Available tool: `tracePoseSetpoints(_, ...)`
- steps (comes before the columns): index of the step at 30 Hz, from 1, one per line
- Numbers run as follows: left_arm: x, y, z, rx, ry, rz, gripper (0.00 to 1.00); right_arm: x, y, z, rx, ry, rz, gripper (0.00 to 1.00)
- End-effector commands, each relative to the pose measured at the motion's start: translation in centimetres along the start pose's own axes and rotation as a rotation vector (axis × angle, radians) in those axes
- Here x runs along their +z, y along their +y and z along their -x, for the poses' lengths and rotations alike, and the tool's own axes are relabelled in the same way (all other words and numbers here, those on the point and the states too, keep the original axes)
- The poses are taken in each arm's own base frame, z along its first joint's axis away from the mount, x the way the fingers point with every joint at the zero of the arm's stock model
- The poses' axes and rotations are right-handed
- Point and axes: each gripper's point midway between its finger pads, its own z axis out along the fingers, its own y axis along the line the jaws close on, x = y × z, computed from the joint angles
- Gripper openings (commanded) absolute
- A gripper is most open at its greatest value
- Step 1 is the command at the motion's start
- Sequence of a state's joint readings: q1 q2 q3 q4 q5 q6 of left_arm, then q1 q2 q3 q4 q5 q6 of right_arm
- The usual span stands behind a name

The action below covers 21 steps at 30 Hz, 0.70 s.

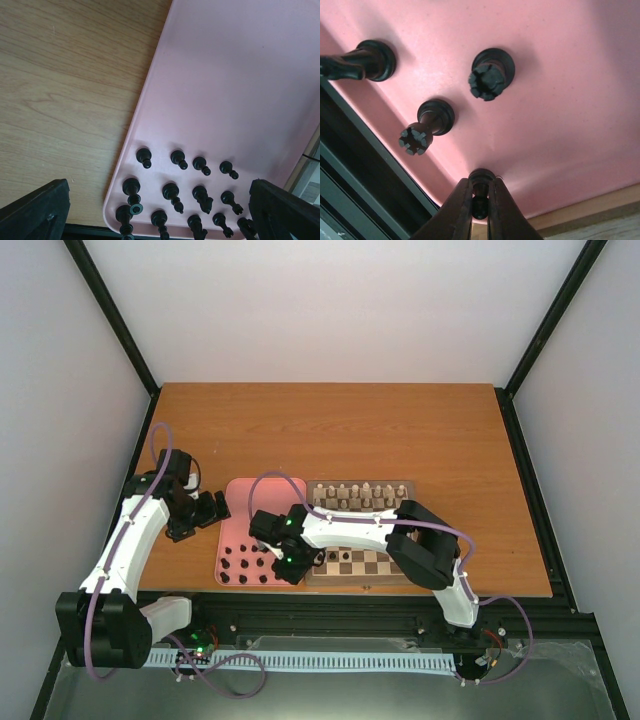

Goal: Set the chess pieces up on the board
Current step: Pick up the chess piece from the storage box.

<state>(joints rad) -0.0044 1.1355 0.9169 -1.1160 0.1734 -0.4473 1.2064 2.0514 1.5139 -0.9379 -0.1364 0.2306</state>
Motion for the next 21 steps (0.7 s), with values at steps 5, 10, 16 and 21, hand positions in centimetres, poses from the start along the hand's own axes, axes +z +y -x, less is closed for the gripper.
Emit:
tracePoseSetpoints(5, -0.3, -0.3, 0.4, 0.018, -0.019, -0.018, 1.0, -0.2, -0.1, 0.3, -0.001, 0.001, -0.02, 0.05)
tracePoseSetpoints(10, -0.3, -0.3, 0.4, 0.019, -0.017, -0.02, 1.0, -1.0, -0.4, 0.8, -0.007, -0.03, -0.046, 0.03)
tracePoseSetpoints(16, -0.4, -0.3, 0.4, 0.018, -0.02, -0.02, 1.0, -4.4, -0.7, 2.8, -0.013, -0.138, -0.084, 0.03)
tracePoseSetpoints(21, -0.4, -0.3, 0.4, 0.017, -0.022, -0.019, 1.0, -7.1, -1.8, 3.2, 0.047, -0.21, -0.103, 0.03)
